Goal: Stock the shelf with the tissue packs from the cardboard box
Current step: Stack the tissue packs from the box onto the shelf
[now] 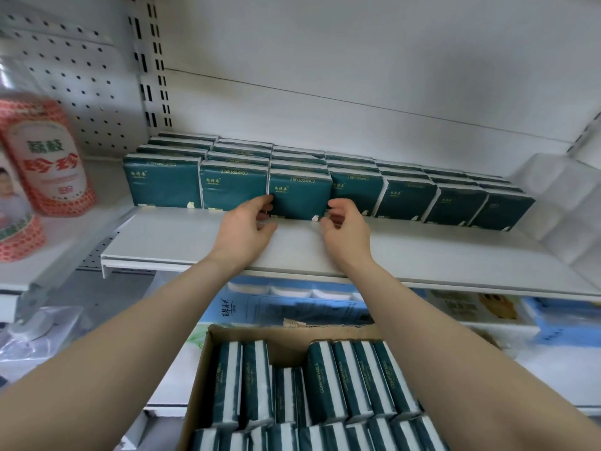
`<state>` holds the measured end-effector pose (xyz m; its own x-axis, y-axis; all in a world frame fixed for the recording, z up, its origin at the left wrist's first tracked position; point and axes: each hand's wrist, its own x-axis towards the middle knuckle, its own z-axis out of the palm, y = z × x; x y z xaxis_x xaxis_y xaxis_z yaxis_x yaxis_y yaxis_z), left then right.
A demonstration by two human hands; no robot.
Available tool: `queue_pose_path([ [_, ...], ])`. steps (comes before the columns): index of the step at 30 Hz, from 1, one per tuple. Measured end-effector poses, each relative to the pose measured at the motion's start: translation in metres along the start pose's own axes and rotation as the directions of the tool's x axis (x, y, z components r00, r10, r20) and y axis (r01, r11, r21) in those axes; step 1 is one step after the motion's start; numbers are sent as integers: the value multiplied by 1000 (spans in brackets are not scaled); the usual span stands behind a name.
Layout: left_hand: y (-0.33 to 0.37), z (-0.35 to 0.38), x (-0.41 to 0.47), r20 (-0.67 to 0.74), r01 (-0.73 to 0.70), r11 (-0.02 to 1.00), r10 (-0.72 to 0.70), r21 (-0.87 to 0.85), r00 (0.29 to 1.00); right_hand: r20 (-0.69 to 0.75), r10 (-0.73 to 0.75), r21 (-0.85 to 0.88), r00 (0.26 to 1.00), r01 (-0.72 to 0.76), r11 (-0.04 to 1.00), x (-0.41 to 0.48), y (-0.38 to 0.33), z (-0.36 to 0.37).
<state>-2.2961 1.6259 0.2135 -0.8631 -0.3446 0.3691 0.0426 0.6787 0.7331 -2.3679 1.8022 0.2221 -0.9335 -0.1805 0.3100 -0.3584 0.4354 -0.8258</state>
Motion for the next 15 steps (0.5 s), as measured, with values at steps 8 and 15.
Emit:
queue_pose_path([
  [8, 21, -9, -34, -64, -146, 984, 140, -99, 988, -41, -70, -29, 997, 69, 997, -42, -2, -42],
  [15, 46, -2, -92, 47, -252, 964, 256, -81, 966, -143, -123, -92, 982, 111, 990, -104, 16, -69],
])
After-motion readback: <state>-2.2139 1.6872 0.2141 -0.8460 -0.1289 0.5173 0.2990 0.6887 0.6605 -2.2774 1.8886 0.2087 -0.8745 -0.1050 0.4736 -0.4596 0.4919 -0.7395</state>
